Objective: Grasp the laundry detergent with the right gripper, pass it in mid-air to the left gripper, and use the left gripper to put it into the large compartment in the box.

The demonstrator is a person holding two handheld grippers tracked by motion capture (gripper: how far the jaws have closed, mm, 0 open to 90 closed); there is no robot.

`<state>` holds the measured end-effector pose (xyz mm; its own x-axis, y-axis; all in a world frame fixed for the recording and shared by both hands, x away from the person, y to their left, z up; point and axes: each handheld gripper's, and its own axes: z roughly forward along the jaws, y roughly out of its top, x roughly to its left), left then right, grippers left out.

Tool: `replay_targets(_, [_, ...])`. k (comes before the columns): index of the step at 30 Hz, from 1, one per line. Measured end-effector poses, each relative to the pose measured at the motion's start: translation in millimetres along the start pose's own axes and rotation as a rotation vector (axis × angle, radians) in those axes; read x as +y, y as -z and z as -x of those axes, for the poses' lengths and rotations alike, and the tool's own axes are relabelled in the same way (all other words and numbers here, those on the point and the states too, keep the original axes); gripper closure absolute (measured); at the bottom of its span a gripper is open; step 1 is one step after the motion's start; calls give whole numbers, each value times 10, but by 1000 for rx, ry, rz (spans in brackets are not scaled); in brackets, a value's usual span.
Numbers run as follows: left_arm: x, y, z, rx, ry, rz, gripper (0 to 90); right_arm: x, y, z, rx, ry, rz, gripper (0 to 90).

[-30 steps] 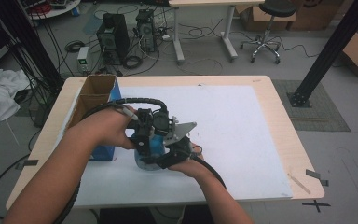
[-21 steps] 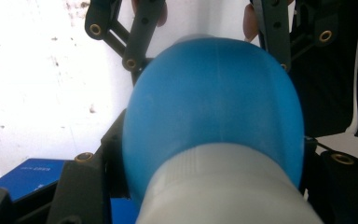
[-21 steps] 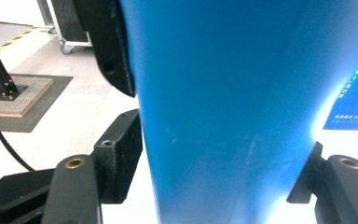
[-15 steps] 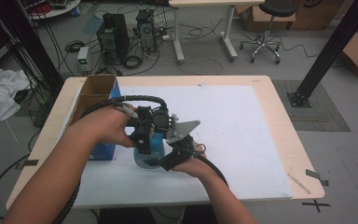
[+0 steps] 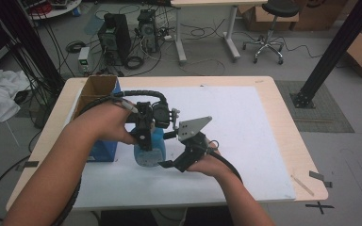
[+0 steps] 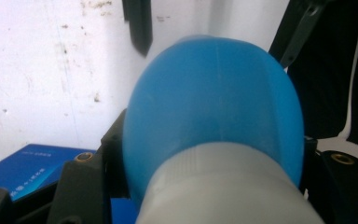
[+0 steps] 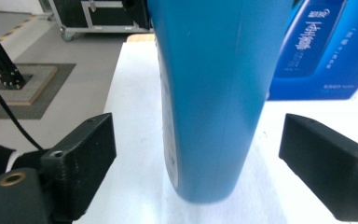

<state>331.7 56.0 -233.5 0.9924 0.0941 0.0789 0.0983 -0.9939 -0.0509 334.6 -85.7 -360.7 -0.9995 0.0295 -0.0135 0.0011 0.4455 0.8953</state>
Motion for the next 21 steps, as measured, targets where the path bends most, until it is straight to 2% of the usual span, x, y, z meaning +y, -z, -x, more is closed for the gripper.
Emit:
replay_targets(3, [5,36,-32,-7,34,-6,386,10,76,7,0,7,-29,55])
replay_targets(4, [7,50,-44,-11,57,-12,386,12,94,7,1,4,-40,40])
replay_targets(7, [8,78,-74,-20,98,-22,386,18,178,10,-6,13,-91,2])
replay_targets(14, [-45,200,-151,-24,232,-22,386,44,378,28,-15,31,-171,0])
replay_targets(18, [-117,326,-220,-36,342,-2,385,83,475,49,-1,42,-263,0])
replay_targets(21, [-168,407,-265,-46,422,3,385,126,536,89,13,53,-363,0])
